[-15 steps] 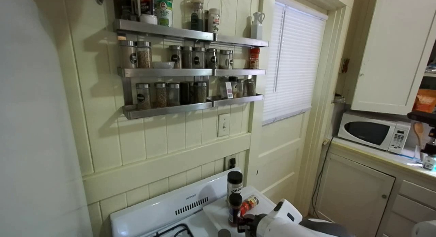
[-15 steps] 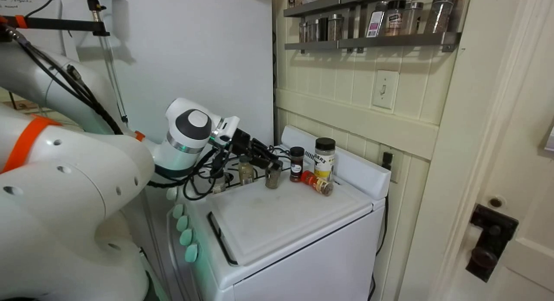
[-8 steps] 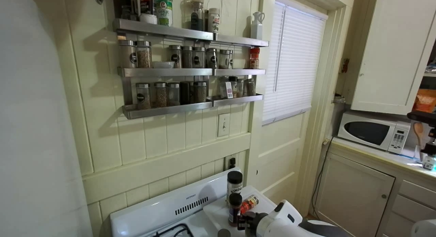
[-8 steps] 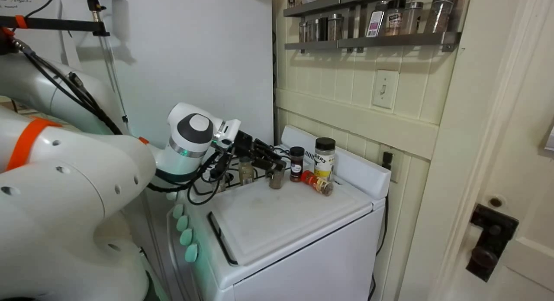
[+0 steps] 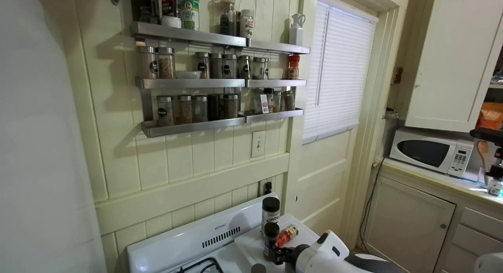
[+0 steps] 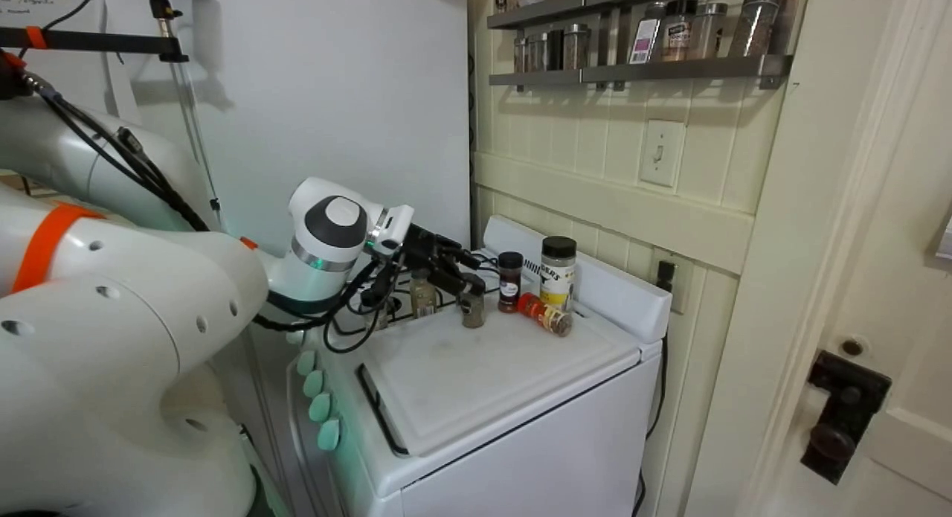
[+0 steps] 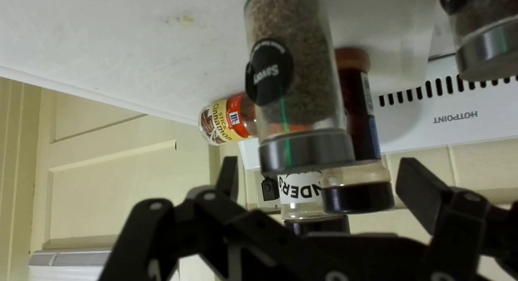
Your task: Move one spice bottle from the middle shelf to the tray
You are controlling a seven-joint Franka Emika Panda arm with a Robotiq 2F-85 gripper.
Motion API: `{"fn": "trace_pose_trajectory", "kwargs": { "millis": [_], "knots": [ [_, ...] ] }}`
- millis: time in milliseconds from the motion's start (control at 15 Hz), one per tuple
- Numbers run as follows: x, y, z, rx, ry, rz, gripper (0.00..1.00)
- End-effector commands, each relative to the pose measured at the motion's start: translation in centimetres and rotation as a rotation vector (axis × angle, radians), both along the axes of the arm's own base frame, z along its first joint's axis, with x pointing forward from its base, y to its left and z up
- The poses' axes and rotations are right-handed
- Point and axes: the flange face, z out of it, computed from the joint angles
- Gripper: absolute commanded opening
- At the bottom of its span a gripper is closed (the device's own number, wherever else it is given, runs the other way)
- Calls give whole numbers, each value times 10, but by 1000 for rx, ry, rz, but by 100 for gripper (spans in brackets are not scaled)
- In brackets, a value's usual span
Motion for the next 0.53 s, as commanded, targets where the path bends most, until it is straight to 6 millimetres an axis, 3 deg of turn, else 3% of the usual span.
{"fn": "trace_pose_trajectory", "kwargs": {
  "millis": [0,267,467],
  "knots": [
    [-2,4,6,16,-25,-12,100],
    [1,-7,38,64,13,-94,100],
    [4,-19,75,122,19,-151,100]
  ]
}}
